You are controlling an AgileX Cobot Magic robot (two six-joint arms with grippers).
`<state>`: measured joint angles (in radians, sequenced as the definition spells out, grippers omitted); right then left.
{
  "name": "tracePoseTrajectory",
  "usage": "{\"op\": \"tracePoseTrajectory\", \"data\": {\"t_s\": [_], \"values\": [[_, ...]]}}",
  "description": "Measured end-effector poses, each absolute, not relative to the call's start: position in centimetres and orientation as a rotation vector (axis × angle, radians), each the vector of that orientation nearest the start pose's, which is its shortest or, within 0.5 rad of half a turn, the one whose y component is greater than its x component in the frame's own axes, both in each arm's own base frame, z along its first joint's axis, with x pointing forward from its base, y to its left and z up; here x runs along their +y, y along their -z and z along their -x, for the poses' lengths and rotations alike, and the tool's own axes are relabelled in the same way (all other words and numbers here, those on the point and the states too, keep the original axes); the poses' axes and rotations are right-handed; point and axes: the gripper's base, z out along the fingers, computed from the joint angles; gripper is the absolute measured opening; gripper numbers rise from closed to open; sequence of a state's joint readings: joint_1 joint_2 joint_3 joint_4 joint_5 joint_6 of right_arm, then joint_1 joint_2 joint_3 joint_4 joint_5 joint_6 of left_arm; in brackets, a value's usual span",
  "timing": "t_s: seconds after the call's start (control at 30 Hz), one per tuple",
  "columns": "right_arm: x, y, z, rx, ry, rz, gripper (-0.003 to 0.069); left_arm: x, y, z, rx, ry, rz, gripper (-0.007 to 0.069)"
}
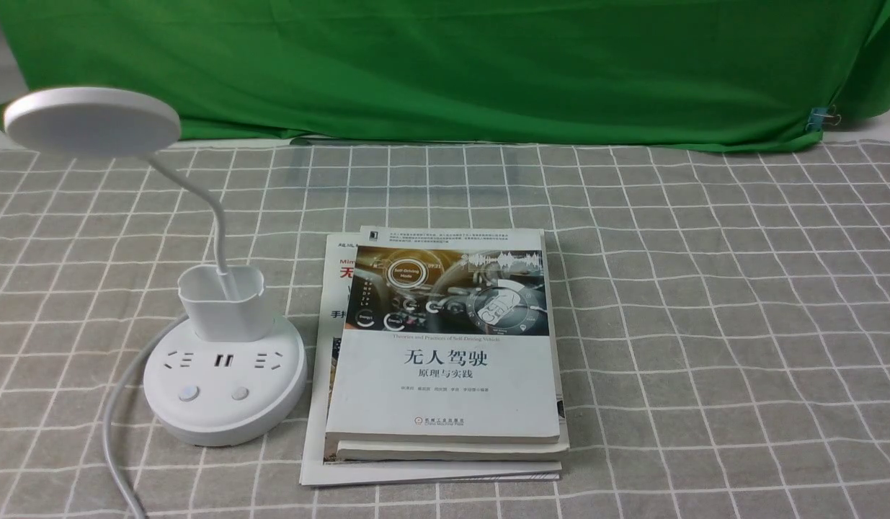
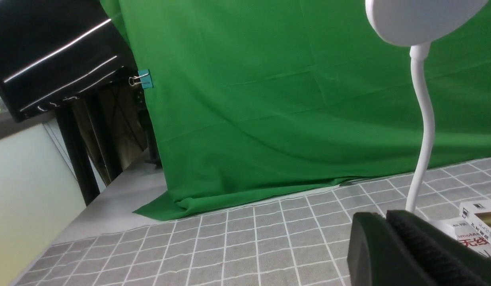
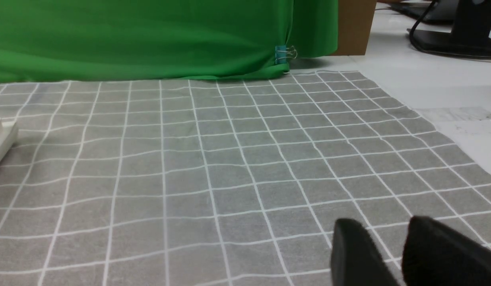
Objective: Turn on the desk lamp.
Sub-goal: Use the left arm to press the button switch on the lamp holder
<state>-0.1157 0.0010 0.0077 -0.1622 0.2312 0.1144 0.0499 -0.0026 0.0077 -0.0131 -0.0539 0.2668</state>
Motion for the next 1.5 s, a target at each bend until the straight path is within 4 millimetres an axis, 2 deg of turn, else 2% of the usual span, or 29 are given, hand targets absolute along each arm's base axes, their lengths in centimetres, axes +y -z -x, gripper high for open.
{"op": "tracePoseTrajectory", "data": {"t_s": [0.1, 0.27, 0.4, 0.5, 0.63, 0.67, 0.73, 0.87, 0.93, 0.97, 1.07, 1.1, 1.17, 1.23, 1.3, 1.33, 1.37, 1.5], "values": [[-1.0, -19.0, -5.5, 1.72, 0.15, -0.09, 0.0244, 0.3, -21.6, -5.6, 1.43, -0.266, -0.161, 0.0019], [-1.0, -19.0, -5.5, 1.72, 0.15, -0.09, 0.0244, 0.1, -21.8, -5.5, 1.377, -0.487, -0.365, 0.0019], [-1.0, -19.0, -5.5, 1.72, 0.15, -0.09, 0.0244, 0.0, -22.4, -5.4, 1.308, -0.486, -0.357, 0.0019], [-1.0, -19.0, -5.5, 1.72, 0.15, -0.09, 0.0244, 0.0, -23.0, -5.3, 1.255, -0.376, -0.252, 0.0019], [-1.0, -19.0, -5.5, 1.72, 0.15, -0.09, 0.0244, 0.0, -23.8, -5.0, 1.175, -0.092, -0.031, 0.0019], [-1.0, -19.0, -5.5, 1.72, 0.15, -0.09, 0.0244, 0.0, -23.9, -4.9, 1.169, -0.076, -0.02, 0.0019], [-1.0, -19.0, -5.5, 1.72, 0.15, -0.09, 0.0244, 0.0, -24.6, -4.6, 1.076, 0.093, 0.079, 0.0019], [-1.0, -19.0, -5.5, 1.72, 0.15, -0.09, 0.0244, 0.0, -25.1, -4.4, 1.054, 0.188, 0.13, 0.0019], [-1.0, -19.0, -5.5, 1.72, 0.15, -0.09, 0.0245, 0.0, -26.0, -4.4, 1.08, 0.205, 0.15, 0.0019], [-1.0, -19.0, -5.5, 1.72, 0.15, -0.09, 0.0245, 0.0, -27.1, -4.2, 1.082, 0.209, 0.156, 0.0019], [-1.0, -19.0, -5.5, 1.72, 0.15, -0.09, 0.0245, 0.2, -31.0, -4.5, 1.198, 0.202, 0.191, 0.0019], [-1.0, -19.0, -5.5, 1.72, 0.15, -0.09, 0.0245, 0.2, -30.8, -4.7, 1.22, 0.2, 0.196, 0.0019], [-1.0, -19.0, -5.5, 1.72, 0.15, -0.09, 0.0245, 0.4, -32.4, -5.7, 1.394, 0.183, 0.237, 0.0019], [-1.0, -19.0, -5.5, 1.72, 0.15, -0.09, 0.0245, 0.5, -32.0, -7.2, 1.607, 0.162, 0.283, 0.0019], [-1.0, -19.0, -5.5, 1.72, 0.15, -0.09, 0.0245, 0.6, -31.4, -7.9, 1.71, 0.142, 0.296, 0.0019], [-1.0, -19.0, -5.5, 1.72, 0.15, -0.09, 0.0245, 0.8, -30.2, -8.9, 1.867, 0.077, 0.281, 0.0019], [-1.0, -19.0, -5.5, 1.72, 0.15, -0.09, 0.0245, 0.9, -29.6, -9.4, 1.937, 0.04, 0.263, 0.0019], [-1.0, -19.0, -5.5, 1.72, 0.15, -0.09, 0.0245, 0.9, -28.5, -11.6, 2.043, 0.043, 0.251, 0.0019]]}}
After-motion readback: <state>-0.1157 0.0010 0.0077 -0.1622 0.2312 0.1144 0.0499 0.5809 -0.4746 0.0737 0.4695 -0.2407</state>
